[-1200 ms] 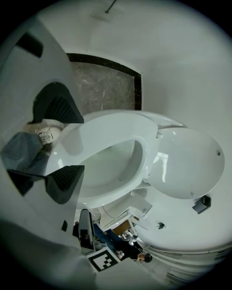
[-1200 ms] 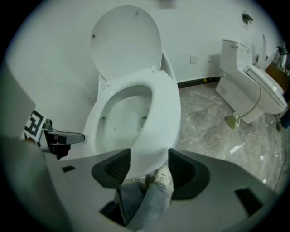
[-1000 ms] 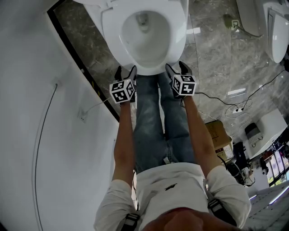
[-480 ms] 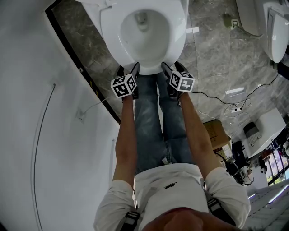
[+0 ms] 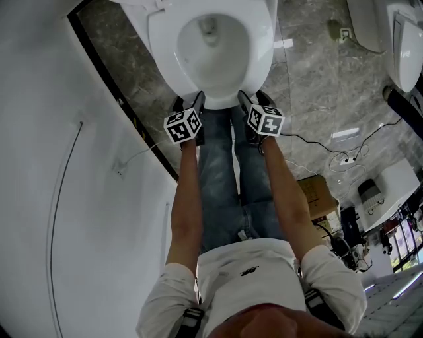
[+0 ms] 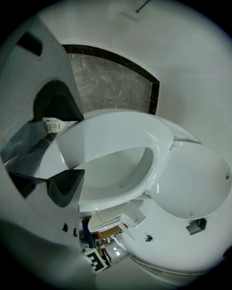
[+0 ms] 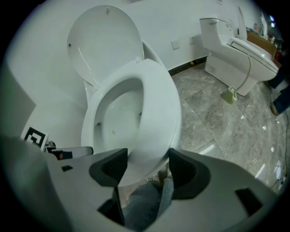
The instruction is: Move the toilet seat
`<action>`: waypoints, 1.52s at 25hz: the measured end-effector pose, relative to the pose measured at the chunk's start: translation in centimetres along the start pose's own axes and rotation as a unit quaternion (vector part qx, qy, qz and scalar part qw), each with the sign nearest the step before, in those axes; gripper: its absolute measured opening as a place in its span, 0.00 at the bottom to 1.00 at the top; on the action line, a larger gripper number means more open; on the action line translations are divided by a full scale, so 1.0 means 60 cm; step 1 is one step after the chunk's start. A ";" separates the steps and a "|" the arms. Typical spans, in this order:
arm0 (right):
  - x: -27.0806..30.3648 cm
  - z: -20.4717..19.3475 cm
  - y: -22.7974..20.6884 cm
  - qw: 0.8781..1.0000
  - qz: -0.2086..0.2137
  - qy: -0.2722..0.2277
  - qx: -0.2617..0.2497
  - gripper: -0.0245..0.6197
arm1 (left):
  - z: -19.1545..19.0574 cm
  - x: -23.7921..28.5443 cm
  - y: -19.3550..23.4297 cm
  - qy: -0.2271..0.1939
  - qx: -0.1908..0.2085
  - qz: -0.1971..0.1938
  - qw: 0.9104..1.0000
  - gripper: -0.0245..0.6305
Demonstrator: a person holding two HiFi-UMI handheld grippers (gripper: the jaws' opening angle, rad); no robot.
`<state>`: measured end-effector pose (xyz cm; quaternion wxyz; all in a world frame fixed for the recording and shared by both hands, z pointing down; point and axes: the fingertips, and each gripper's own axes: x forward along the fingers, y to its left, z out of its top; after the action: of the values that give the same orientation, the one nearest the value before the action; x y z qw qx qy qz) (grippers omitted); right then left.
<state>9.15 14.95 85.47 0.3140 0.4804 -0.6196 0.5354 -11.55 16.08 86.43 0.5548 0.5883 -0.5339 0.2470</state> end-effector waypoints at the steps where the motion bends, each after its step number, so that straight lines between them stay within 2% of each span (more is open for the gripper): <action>1: -0.001 0.001 0.001 1.000 -0.002 0.000 -0.004 0.51 | 0.001 -0.001 -0.001 0.001 0.000 0.001 1.000 0.58; 22: -0.060 0.010 0.022 1.000 0.005 -0.010 -0.010 0.48 | 0.013 -0.051 -0.021 -0.019 0.005 -0.005 1.000 0.58; 38: -0.136 0.041 0.056 0.999 0.017 -0.051 -0.008 0.48 | 0.045 -0.120 -0.051 -0.050 0.001 -0.017 0.999 0.58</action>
<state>9.14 14.60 76.32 0.2762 0.4942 -0.6471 0.5107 -11.80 15.60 78.20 0.5306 0.6095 -0.5509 0.2085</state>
